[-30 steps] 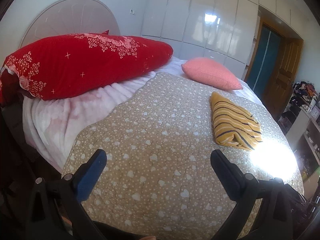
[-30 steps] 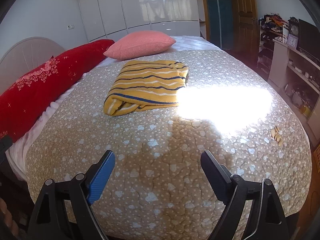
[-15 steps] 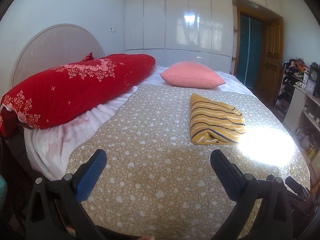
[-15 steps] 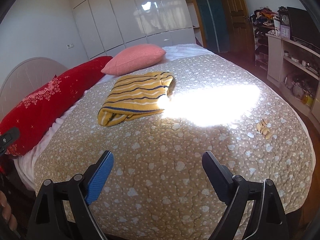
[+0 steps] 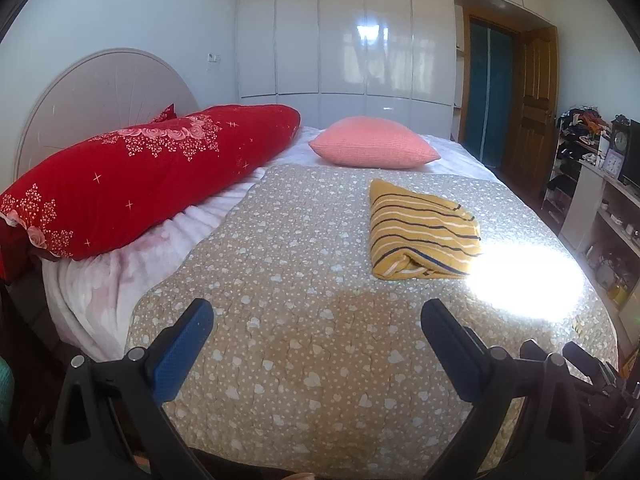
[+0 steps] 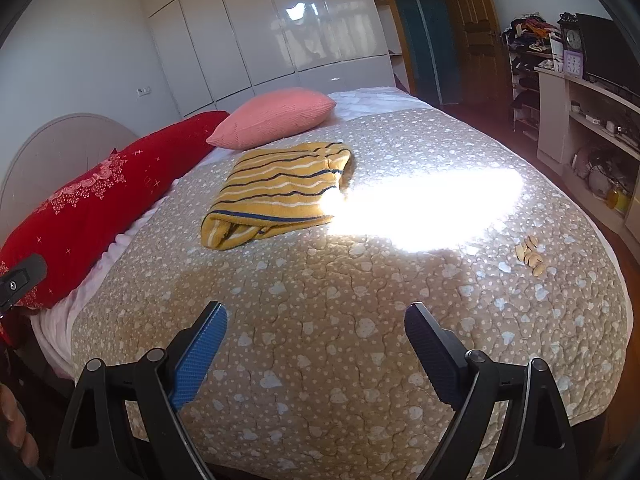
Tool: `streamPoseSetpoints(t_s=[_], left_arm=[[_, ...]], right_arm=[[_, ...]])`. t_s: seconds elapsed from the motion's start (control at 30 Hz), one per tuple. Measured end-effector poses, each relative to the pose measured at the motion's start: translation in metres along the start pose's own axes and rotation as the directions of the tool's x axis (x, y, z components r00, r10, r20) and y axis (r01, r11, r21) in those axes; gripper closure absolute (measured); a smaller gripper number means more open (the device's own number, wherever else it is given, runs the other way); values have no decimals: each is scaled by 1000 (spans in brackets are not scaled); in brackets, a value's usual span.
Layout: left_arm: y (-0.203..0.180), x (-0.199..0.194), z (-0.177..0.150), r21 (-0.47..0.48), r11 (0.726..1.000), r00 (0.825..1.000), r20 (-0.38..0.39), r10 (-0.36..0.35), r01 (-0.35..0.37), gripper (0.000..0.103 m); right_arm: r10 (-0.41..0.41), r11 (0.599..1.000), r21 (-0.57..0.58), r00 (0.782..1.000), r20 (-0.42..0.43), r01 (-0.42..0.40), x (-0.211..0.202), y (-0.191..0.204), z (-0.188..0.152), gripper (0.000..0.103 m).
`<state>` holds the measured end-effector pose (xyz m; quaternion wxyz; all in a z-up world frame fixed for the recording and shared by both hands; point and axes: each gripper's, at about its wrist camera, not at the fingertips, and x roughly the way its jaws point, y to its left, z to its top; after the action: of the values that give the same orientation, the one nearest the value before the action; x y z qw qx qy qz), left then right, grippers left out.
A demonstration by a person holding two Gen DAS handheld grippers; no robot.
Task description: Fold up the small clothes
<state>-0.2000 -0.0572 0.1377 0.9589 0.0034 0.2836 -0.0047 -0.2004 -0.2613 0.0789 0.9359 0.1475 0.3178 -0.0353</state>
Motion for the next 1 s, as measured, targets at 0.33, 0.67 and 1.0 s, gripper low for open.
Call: streamPoseSetpoints(t_s=[0.33, 0.67, 1.0], left_arm=[[-1, 14, -8, 11, 1000, 998, -57, -5, 6, 0], [-8, 23, -16, 31, 999, 995, -99, -27, 31, 0], [-12, 30, -23, 48, 998, 991, -131, -36, 42, 0]], right_arm=[[3, 1000, -20, 1000, -24, -3, 7, 6, -4, 9], [-7, 1000, -14, 999, -40, 7, 10, 4, -7, 9], [-15, 1000, -8, 999, -45, 14, 13, 2, -7, 9]])
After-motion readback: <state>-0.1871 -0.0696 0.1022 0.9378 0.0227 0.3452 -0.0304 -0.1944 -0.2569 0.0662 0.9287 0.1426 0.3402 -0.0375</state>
